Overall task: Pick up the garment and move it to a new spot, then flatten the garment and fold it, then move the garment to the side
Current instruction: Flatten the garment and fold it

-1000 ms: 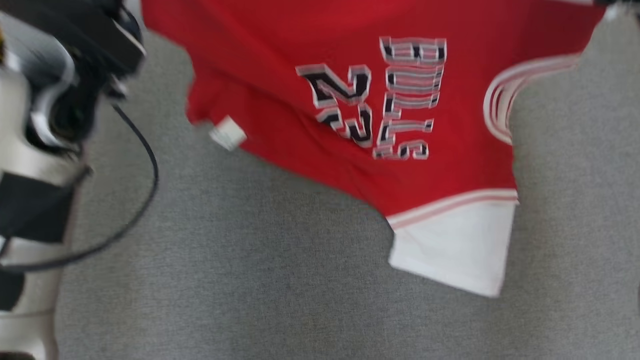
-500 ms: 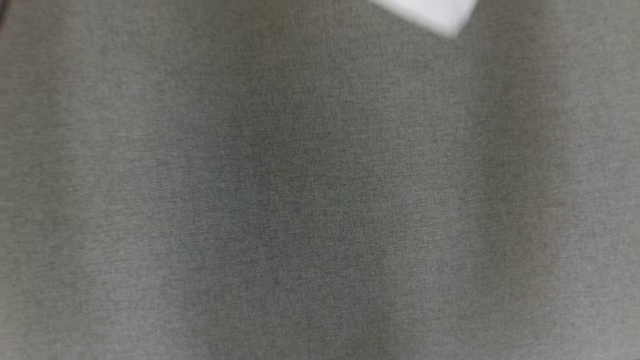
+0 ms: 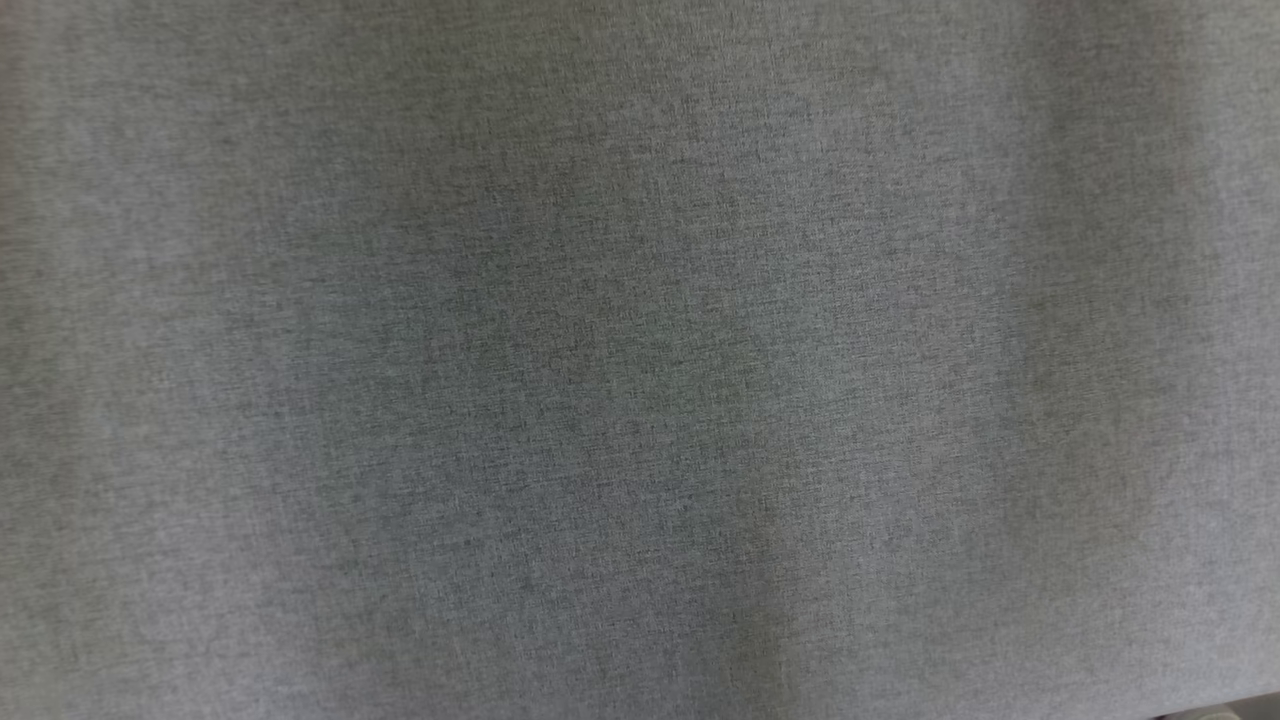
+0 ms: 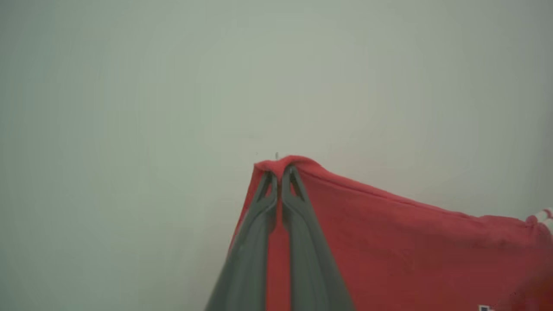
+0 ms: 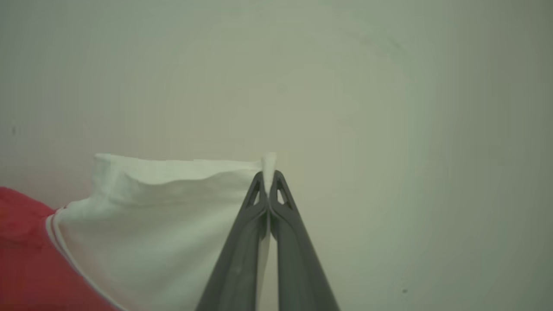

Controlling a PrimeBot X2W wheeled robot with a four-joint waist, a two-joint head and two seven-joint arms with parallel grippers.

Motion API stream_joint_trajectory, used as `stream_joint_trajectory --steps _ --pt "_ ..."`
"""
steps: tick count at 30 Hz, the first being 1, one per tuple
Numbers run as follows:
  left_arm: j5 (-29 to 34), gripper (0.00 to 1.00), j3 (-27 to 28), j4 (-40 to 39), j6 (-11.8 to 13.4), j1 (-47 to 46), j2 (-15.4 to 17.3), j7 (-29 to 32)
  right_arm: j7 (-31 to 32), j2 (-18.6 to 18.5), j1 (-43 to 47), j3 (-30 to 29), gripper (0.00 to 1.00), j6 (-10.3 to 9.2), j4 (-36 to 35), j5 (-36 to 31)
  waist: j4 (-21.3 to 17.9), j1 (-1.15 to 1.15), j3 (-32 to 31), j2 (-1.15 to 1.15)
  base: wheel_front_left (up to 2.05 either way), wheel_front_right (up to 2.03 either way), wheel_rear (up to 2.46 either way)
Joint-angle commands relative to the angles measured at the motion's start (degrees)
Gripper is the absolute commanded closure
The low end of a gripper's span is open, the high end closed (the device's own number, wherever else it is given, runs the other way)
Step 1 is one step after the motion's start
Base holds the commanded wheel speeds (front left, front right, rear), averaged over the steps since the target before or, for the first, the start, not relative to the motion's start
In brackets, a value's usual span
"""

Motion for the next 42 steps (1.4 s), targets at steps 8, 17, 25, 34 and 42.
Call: stream_joint_trajectory --steps 8,17,25,34,42 --pt "-4.4 1.00 -4.9 -3.4 -0.9 10.8 -1.5 -1.3 1.3 -5.5 11.9 6.7 1.00 -0.13 -2.9 9.2 1.6 -0.01 -3.3 -0.01 0.00 0.00 0.00" --pt "-12.8 1.00 -13.0 -8.4 -0.9 26.7 1.4 -0.7 12.3 -10.1 29.2 6.8 1.00 -0.13 -8.2 19.9 2.5 -0.01 -13.9 -0.01 0.00 0.00 0.00" --pt "-14.8 1.00 -14.4 -10.2 -0.1 43.0 0.9 -1.4 27.7 -11.8 46.7 3.6 1.00 -0.13 -17.0 24.1 3.2 -0.01 -22.4 -0.01 0.00 0.00 0.00" --pt "-13.5 1.00 -10.2 -13.1 2.9 60.9 -3.7 -1.5 40.0 -8.7 64.8 -1.7 1.00 -0.13 -26.2 23.0 4.4 -0.01 -28.6 -0.01 0.00 0.00 0.00" --pt "-11.4 1.00 -10.5 -12.3 3.0 71.1 -7.0 -1.6 47.2 -6.3 77.4 -5.5 1.00 -0.13 -28.9 19.7 6.5 -0.01 -32.9 -0.01 0.00 0.00 0.00"
